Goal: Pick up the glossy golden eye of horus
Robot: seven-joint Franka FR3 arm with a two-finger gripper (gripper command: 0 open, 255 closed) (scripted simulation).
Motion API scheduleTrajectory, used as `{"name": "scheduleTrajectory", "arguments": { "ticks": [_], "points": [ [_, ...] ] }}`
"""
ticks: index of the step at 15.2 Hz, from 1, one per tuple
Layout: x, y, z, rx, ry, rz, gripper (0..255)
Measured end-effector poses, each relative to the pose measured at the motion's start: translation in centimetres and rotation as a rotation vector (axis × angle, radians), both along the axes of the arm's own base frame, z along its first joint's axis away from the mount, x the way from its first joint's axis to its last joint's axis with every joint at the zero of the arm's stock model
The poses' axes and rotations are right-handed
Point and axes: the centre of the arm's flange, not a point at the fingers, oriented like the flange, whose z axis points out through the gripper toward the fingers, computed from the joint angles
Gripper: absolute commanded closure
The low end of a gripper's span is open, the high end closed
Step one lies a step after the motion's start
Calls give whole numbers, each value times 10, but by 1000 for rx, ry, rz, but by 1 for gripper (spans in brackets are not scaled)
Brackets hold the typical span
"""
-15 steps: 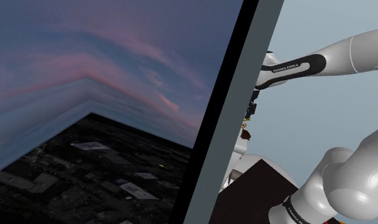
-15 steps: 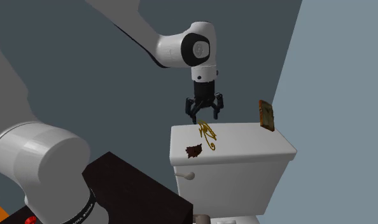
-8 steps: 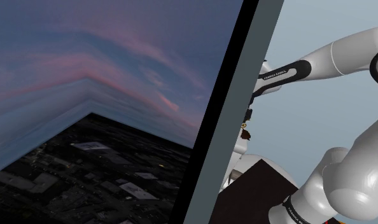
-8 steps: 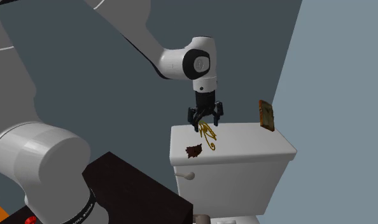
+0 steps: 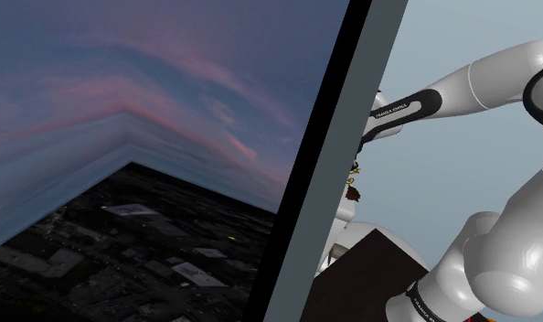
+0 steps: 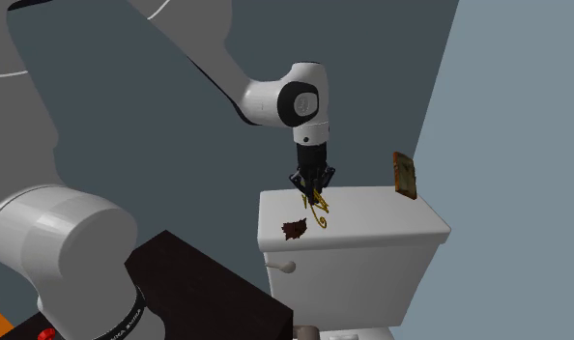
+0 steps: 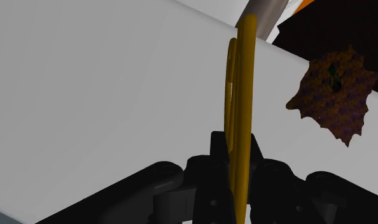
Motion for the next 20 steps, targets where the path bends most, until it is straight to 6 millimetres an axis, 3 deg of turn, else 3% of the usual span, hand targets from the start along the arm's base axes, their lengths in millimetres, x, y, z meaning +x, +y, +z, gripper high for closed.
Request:
{"name": "scheduleTrajectory", "arguments": {
  "ticks": [6, 20],
  "points": [
    [0, 1, 3, 0, 0, 0, 255],
    [0, 2, 75, 0, -1, 0, 255]
  ]
}}
